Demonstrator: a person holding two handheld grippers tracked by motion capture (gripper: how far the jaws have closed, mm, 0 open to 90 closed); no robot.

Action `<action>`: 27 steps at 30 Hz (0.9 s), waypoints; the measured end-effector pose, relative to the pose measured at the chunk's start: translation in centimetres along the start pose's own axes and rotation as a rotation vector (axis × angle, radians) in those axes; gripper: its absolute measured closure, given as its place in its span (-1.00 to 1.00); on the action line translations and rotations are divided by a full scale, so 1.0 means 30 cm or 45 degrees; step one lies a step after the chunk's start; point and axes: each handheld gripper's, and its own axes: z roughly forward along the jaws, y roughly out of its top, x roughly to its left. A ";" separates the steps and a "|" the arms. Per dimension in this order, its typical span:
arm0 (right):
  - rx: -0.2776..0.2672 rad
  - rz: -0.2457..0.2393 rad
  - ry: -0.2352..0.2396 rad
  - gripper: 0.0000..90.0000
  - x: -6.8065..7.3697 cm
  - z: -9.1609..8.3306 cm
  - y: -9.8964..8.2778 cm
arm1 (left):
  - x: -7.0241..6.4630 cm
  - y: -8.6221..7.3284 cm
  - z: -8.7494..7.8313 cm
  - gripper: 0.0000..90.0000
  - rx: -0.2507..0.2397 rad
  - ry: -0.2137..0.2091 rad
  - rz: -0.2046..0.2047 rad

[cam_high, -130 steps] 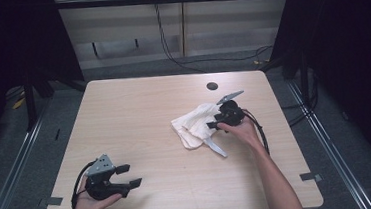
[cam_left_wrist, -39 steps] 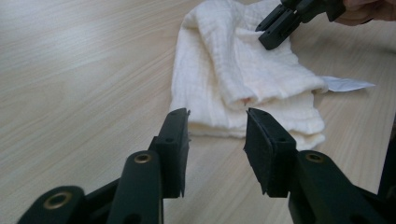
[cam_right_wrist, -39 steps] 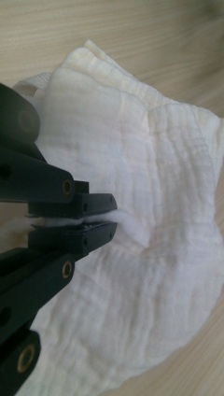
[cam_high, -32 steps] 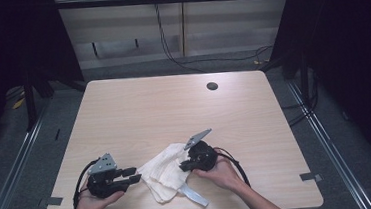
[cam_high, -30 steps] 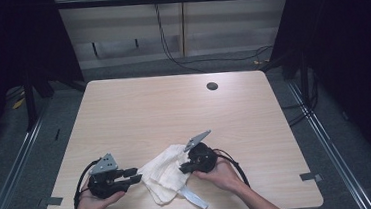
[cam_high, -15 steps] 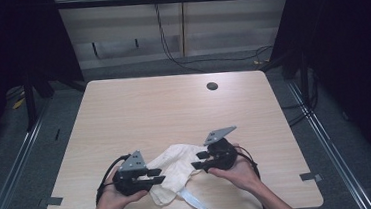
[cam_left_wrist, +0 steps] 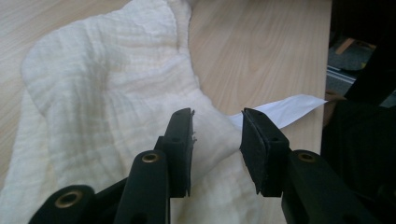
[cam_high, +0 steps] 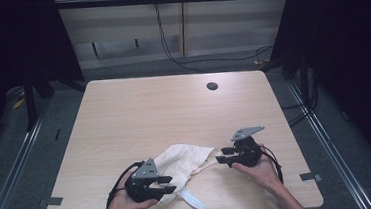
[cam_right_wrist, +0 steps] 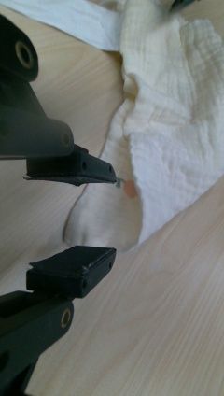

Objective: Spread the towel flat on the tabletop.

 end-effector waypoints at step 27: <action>0.023 -0.003 -0.020 0.18 -0.010 0.014 -0.014 | 0.012 0.029 0.062 0.76 0.031 -0.052 0.010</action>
